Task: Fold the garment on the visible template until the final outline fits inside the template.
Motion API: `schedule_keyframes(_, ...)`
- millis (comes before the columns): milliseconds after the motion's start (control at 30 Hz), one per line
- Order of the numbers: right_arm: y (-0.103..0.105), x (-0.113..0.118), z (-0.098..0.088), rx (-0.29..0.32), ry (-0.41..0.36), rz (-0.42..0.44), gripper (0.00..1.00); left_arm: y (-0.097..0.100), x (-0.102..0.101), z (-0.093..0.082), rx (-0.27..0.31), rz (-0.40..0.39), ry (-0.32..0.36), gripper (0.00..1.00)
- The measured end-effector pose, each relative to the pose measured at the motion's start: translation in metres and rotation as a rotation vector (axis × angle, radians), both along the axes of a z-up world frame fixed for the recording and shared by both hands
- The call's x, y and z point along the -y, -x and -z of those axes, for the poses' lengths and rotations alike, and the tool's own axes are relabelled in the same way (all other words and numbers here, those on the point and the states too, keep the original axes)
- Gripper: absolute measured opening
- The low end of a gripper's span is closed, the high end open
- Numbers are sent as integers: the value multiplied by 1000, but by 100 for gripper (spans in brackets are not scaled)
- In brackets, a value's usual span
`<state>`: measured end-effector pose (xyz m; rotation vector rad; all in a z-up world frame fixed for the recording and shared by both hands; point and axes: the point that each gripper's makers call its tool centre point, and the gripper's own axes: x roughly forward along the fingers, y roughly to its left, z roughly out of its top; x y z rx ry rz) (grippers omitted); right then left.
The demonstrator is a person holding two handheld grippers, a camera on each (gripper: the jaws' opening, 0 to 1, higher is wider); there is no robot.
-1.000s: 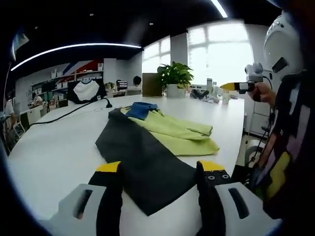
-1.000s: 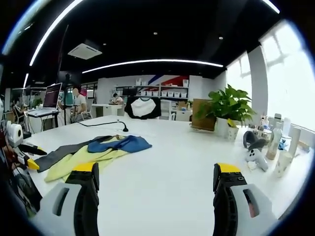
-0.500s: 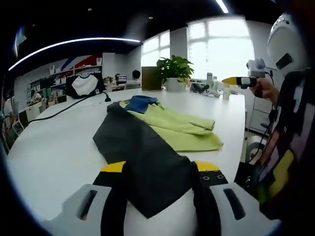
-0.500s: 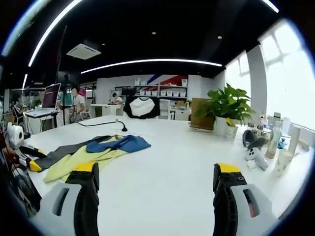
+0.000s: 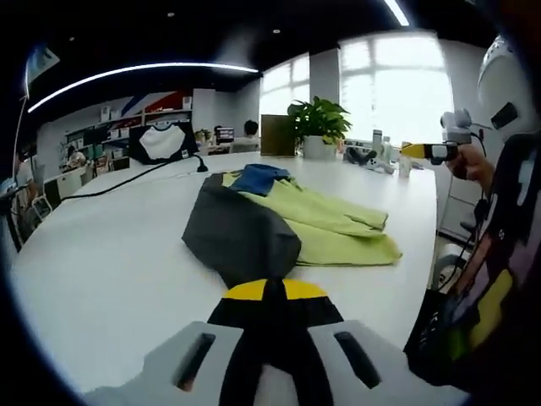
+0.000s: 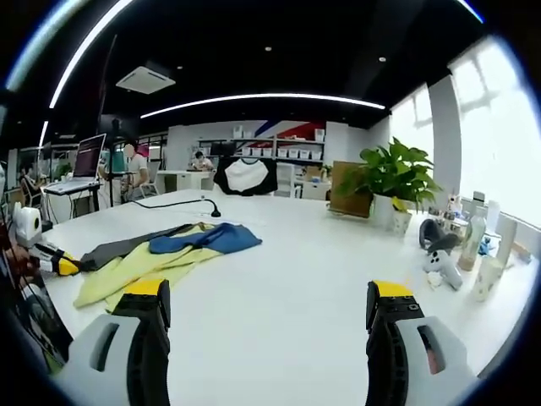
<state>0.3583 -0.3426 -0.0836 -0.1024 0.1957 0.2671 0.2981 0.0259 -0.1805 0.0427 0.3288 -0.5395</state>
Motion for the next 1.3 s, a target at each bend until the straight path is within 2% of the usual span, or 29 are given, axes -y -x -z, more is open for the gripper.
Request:
schedule_keyframes(200, -1, 2, 2, -5, 3, 4, 99, -2, -2, 0, -3, -35, 10, 3)
schedule_keyframes(333, -2, 5, 3, 2, 29, 12, 99, -3, -4, 0, -18, -58, 45, 3)
schedule_keyframes(367, -2, 5, 2, 5, 31, 10, 99, -4, -6, 0, -32, -88, 75, 3)
schedule_keyframes(500, -3, 5, 1, 10, 33, 10, 99, -4, -8, -1, -27, -97, 77, 3)
schedule_keyframes(733, -4, 0, 0, 16, 46, -3, 99, -7, -13, -19, 15, -123, 136, 3)
schedule_keyframes(800, -1, -6, 6, -18, 89, -39, 99, -9, -18, -18, -7, -138, 150, 3)
schedule_keyframes(833, -2, -8, 5, -7, 98, -40, 99, -10, -20, -19, -5, -145, 163, 3)
schedule_keyframes(967, -2, -16, 2, 16, 90, -57, 99, -14, -25, -31, -3, -205, 266, 3)
schedule_keyframes(1133, -4, -30, -7, 20, 77, -94, 99, -15, -28, -45, 21, -192, 241, 3)
schedule_keyframes(1200, -4, -37, -18, 67, 100, -126, 99, -17, -30, -58, 35, -193, 279, 3)
schedule_keyframes(1300, -8, -37, -22, 67, 155, -112, 99, -21, -34, -74, 65, -199, 273, 3)
